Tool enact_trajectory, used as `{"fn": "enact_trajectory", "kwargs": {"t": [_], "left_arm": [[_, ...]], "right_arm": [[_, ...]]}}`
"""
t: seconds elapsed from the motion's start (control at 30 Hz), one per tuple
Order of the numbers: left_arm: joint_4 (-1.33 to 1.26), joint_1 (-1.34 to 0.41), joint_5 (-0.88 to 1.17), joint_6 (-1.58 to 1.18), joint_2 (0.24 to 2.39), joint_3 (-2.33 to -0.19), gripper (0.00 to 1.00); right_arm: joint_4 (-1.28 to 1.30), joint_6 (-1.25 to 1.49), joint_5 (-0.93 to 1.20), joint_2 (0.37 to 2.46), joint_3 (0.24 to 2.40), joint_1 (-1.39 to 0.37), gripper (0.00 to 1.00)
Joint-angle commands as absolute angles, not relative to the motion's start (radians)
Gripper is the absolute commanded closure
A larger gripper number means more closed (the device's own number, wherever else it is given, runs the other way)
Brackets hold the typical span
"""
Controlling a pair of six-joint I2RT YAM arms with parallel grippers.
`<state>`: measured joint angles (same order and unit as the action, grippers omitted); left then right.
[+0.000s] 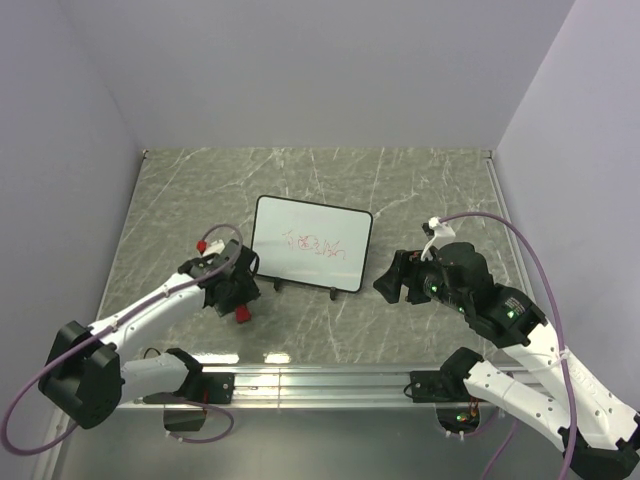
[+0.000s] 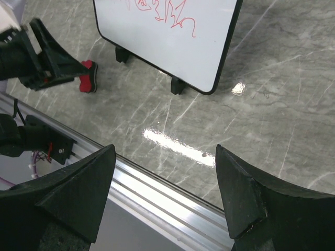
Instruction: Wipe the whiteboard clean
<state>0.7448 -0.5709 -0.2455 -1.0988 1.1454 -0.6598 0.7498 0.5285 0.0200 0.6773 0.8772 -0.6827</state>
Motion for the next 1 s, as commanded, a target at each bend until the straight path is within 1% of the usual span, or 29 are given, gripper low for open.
{"fn": "enact_trajectory", "kwargs": {"t": [0.0, 0.17, 0.3, 0.5, 0.73, 0.97], "left_arm": [[0.798, -0.575, -0.311, -1.019, 1.147, -0.799, 0.36], [0.792, -0.568, -0.318, -1.005, 1.124, -0.795, 0.36], [0.798, -0.563, -0.313, -1.005, 1.212, -0.795, 0.38], [0.787, -0.554, -0.331, -1.028, 1.270, -0.752, 0.37], [0.683, -0.512, -0.281, -1.026, 1.190, -0.649, 0.37], [0.621, -0.495, -0.249, -0.997, 1.204, -0.620, 0.38]], "right_arm": [[0.750, 0.505, 0.021, 0.678, 0.923, -0.678, 0.17], [0.747, 0.505, 0.018, 0.680, 0.922, -0.676, 0.17], [0.749, 0.500, 0.020, 0.684, 0.923, -0.673, 0.17], [0.758, 0.494, 0.012, 0.673, 0.920, -0.670, 0.17], [0.761, 0.485, 0.014, 0.669, 0.914, -0.661, 0.17], [0.744, 0.474, 0.032, 0.695, 0.913, -0.658, 0.17]]}}
